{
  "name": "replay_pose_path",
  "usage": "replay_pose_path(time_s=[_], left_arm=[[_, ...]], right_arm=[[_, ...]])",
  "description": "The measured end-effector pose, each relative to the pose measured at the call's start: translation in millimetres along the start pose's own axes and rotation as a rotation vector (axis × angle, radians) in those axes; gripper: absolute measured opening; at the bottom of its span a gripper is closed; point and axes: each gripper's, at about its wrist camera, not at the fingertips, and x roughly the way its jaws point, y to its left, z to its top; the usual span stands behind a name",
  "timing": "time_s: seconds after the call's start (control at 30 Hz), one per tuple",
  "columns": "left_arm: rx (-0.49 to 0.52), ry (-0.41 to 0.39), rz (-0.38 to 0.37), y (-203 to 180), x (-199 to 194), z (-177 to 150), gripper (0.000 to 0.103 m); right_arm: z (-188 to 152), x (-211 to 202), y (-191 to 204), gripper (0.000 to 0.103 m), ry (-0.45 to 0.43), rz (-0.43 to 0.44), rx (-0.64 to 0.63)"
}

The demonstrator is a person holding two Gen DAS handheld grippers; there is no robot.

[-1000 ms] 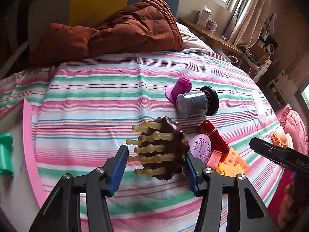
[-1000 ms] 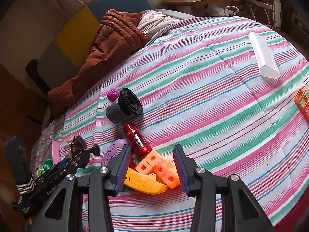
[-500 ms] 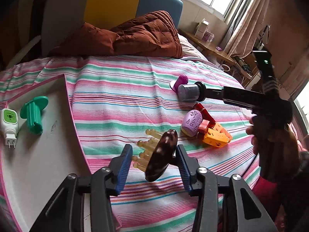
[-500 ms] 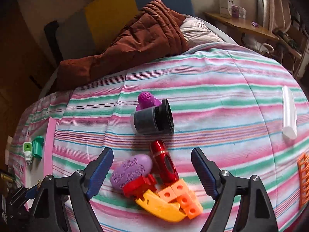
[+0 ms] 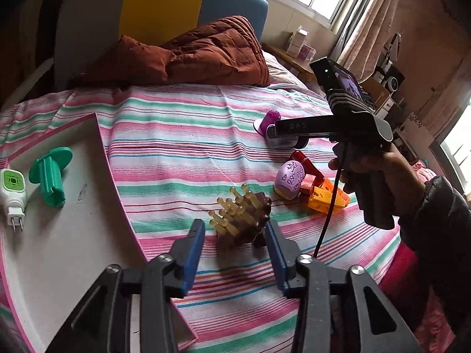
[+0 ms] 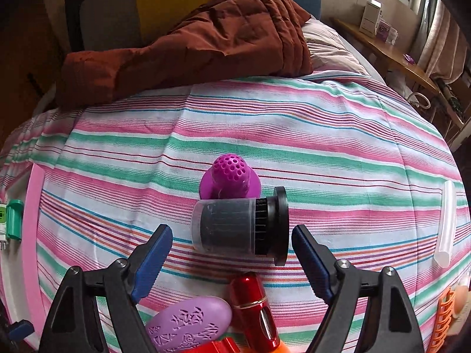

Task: Organize rigid objects
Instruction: 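Grasp the black-and-clear cylinder with the right gripper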

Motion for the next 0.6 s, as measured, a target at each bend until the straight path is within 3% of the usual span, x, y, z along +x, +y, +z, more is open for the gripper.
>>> replay_pose_path(time_s=[0.07,0.13,0.17,0.37,0.6], left_arm=[[0.011,0.002,0.007,-1,1,0,0.059],[0.031,0.011,0.017,-5,6,1,0.059],[0.039,0.013,0.023,-6,8,1,0.059],[0.077,0.048,0.04,-12,26,3,0.06],[0.1,0.086,0.012,-24,44,5,0.069]], right_arm=[[-1,3,2,0.084,0.006,-0.01,-0.011],[-1,6,2,0.08,0.006,-0.017,-0.015],[-2,7,1,0.065,0.005,-0.021,-0.014],[-6,-7,-8,0.065,-0.05,-0.041,0.016],[-19,-65,-41,0.065,-0.196,0.011,0.165]])
